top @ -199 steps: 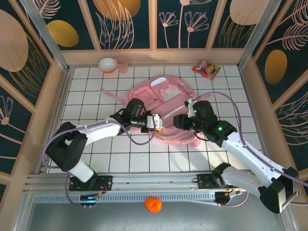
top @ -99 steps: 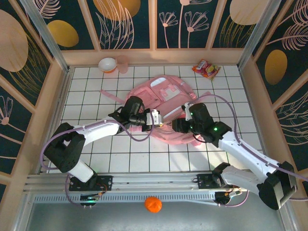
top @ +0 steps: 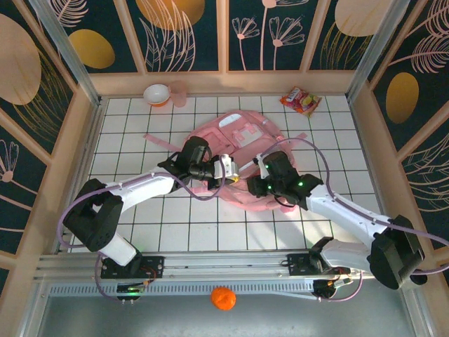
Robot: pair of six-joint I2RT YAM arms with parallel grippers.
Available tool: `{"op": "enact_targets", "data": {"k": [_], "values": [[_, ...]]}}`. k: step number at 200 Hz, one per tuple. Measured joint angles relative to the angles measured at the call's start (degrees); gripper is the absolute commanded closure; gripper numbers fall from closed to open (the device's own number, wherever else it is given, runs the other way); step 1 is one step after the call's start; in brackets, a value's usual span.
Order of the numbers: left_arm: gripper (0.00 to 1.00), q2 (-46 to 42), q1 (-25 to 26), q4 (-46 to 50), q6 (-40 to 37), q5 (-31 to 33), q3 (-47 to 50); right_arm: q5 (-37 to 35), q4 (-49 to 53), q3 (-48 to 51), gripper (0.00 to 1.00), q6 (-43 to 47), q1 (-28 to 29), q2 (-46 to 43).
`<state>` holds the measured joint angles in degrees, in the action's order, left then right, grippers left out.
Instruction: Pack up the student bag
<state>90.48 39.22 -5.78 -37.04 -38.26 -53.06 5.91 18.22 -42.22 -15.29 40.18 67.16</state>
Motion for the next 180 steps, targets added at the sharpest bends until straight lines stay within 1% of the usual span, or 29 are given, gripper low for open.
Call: {"op": "enact_targets", "data": {"k": [7,25,39,72,81,97,111,114,130,138,145,162,180], "values": [[1.0,0.0,-0.26,0.09,0.04,0.07,0.0,-0.52,0.17,-0.02,1.0,0.26,0.17,0.24],[1.0,0.0,-1.03,0.42,-0.07,-0.15,0.02,-1.75,0.44,-0.39,1.0,0.2,-0.13,0.24],[1.0,0.0,-1.9,1.09,-0.76,-0.81,0.02,-1.75,1.14,-0.79,1.0,0.2,-1.81,-0.44],[1.0,-1.53,-5.62,4.0,-3.65,-1.75,1.38,0.5,4.46,-0.81,1.0,0.46,-11.76,-4.94],[1.0,-2.25,-6.73,4.79,-4.59,-1.57,1.92,1.29,4.76,-0.81,1.0,0.42,-13.29,-5.62],[1.0,-3.17,-7.78,5.88,-5.79,-0.94,2.51,3.45,4.79,-0.81,1.0,0.42,-13.6,-5.35],[1.0,-3.41,-8.0,6.14,-6.05,-0.7,2.64,5.05,4.74,-0.81,1.0,0.37,-12.63,-4.02],[1.0,-3.41,-8.0,6.16,-6.03,-0.72,2.64,5.38,4.74,-0.81,0.97,0.37,-12.31,-3.74],[1.0,-3.41,-8.0,6.03,-5.05,-1.18,2.64,5.86,4.61,-0.81,0.75,-0.15,-9.09,-2.58],[1.0,-3.41,-8.0,5.92,-4.15,-1.73,2.64,5.95,4.2,-0.83,0.68,0.13,-6.6,-2.45],[1.0,-3.41,-8.04,5.9,-3.21,-2.12,2.64,5.9,3.98,-1.2,0.64,-0.15,-4.02,-2.25],[1.0,-3.41,-8.28,5.77,-1.05,-3.28,2.49,5.44,3.15,-3.43,0.62,-0.9,0.92,-0.83],[1.0,-3.41,-8.28,5.57,0.48,-3.89,2.27,4.04,1.25,-5.75,0.58,-1.11,3.89,1.38]]}}
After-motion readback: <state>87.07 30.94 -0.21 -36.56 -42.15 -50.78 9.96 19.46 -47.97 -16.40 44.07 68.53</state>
